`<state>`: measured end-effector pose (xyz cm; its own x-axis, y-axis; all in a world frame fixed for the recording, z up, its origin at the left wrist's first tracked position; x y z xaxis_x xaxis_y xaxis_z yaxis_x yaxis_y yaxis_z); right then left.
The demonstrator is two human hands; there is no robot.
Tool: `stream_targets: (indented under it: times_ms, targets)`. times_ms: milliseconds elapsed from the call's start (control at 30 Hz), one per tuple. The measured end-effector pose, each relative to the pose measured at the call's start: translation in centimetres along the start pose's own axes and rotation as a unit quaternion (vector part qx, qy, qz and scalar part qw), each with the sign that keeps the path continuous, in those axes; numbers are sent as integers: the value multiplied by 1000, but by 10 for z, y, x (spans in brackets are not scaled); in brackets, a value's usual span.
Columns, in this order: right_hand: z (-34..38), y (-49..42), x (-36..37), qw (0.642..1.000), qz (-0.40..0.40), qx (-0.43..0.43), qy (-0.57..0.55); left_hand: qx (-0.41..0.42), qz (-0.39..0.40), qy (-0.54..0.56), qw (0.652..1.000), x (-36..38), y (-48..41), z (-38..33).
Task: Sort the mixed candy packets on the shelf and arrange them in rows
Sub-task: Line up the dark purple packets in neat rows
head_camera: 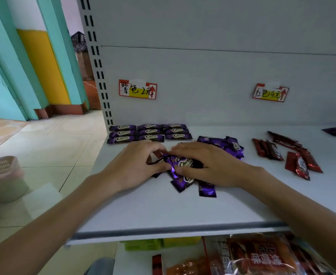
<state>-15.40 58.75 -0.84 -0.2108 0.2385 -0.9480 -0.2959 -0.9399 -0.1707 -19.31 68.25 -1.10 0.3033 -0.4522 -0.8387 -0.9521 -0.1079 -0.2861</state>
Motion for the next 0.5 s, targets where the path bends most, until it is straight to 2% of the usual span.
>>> stream_targets:
  times_ms: [167, 300, 500]
  targets:
    - [-34, 11, -16, 997, -50, 37, -52, 15, 45, 22, 999, 17, -25, -16]
    - [-50, 17, -26, 996, -66, 50, -42, 20, 78, 32, 996, 21, -29, -24]
    - [-65, 15, -42, 993, -73, 89, -20, 15, 55, 58, 997, 12, -25, -19]
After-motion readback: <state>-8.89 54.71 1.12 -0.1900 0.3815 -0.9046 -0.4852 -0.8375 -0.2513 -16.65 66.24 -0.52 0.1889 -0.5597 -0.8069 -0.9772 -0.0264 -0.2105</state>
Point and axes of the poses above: each hand's wrist, its own y-axis away from the middle knuckle, its own x-axis out of the palm, z = x × y, the point moved 10 cm from there along -y, towards the middle knuckle
